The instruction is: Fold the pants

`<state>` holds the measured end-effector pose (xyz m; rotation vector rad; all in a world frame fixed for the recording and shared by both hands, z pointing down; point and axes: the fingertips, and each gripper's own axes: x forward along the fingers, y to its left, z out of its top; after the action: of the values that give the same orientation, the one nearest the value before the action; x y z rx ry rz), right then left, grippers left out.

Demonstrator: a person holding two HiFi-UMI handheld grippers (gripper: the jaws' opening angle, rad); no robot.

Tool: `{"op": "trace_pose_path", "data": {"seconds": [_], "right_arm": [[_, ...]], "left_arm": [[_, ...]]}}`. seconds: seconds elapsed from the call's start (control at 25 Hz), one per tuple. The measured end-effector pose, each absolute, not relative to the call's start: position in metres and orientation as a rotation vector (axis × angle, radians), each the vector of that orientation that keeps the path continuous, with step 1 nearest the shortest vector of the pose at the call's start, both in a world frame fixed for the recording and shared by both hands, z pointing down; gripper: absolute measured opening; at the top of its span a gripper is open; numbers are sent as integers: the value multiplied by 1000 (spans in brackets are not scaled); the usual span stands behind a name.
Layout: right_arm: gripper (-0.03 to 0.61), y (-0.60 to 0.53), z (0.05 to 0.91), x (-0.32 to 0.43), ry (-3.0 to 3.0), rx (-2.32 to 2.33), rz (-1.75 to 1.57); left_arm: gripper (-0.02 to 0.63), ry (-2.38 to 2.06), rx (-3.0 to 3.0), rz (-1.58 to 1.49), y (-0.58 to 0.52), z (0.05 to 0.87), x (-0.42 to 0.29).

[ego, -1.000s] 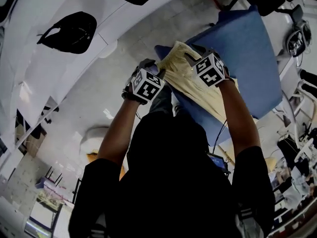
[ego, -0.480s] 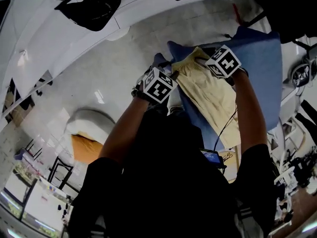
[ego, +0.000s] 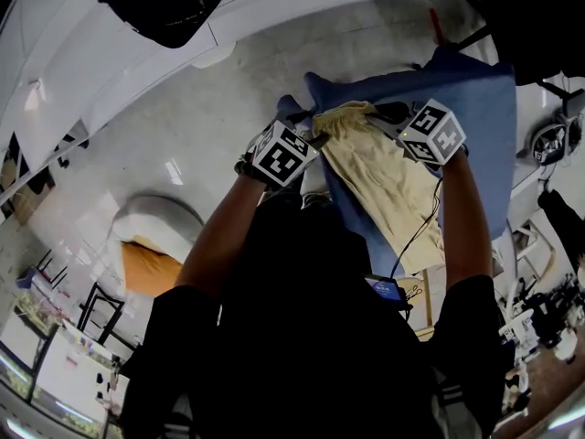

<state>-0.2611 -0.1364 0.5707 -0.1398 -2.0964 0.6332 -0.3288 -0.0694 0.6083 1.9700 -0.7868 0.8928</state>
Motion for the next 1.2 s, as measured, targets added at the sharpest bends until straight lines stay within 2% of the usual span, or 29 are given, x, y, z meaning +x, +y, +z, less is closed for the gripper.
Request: {"op": "trace_pose_path", "data": {"seconds": [0.44,0.72,0.92,1.2], "right_arm": [[51,-80,537,-221,-2125,-160,556],[51,-50,519,-190,-2162,-103,334],[52,-18,524,-166,-2142,-94,240],[52,-6,537,-151,-2112,-21,256]], "left_arm": [[285,-706,2094,931,-69,595,-305],[287,-576,2273,1050,-67,579,-274],[314,-367,2402,1166,-64,568,-237],[316,-19,2478,1211,-68,546,-210]]}}
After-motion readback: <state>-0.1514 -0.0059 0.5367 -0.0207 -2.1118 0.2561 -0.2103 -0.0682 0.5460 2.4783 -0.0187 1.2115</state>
